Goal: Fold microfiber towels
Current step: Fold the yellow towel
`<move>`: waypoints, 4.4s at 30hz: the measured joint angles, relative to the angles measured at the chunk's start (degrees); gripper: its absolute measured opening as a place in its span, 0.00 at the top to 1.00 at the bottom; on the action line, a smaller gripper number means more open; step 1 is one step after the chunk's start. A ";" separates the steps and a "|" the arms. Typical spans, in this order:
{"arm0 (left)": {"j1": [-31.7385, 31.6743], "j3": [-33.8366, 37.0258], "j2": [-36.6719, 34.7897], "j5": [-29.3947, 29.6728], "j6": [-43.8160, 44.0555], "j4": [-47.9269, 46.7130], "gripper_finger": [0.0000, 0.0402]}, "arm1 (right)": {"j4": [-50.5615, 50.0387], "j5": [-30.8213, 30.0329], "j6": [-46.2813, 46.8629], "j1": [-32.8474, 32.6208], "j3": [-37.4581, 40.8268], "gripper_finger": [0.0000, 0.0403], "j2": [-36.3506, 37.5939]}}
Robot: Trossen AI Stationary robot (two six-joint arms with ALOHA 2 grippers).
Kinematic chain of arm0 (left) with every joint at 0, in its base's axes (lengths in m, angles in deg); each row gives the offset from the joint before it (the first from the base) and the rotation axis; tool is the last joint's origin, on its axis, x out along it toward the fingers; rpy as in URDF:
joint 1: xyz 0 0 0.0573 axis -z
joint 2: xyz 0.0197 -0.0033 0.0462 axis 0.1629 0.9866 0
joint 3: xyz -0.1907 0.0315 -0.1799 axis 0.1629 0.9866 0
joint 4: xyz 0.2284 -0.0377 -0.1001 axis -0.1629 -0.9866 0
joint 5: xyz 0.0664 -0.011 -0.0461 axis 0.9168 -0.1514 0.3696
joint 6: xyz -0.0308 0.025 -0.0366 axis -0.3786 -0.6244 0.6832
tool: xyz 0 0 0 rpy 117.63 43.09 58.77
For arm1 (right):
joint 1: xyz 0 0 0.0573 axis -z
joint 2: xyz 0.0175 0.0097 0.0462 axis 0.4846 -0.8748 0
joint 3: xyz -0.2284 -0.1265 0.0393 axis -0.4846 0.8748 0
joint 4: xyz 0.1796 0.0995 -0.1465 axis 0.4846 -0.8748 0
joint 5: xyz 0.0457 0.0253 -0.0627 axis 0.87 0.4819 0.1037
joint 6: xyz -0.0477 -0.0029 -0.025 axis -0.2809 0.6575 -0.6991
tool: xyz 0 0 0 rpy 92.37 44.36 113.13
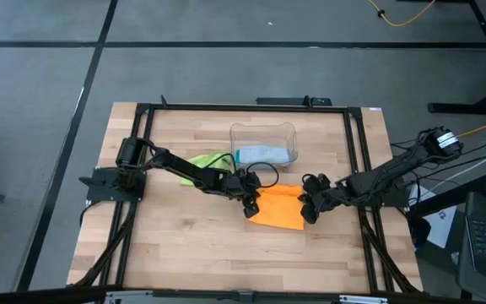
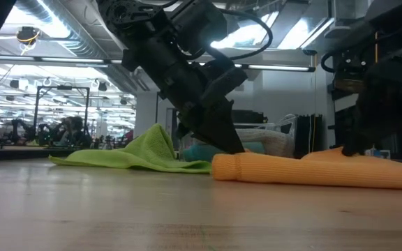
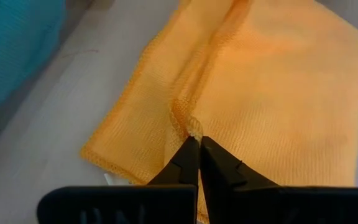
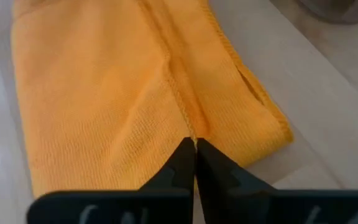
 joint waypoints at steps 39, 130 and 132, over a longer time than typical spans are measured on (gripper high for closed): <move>1.27 -10.45 -0.33 18.32 -6.33 -11.57 1.00 | -12.57 -21.39 -12.38 -0.02 -9.68 0.99 0.08; 6.17 -12.32 -5.09 11.67 -3.12 -24.21 0.81 | -23.51 -3.71 -12.51 -0.24 -20.83 0.76 -8.93; 6.37 -12.31 -5.09 11.71 -5.30 -23.27 0.81 | -23.41 -3.47 -13.72 -0.24 -20.83 0.76 -8.93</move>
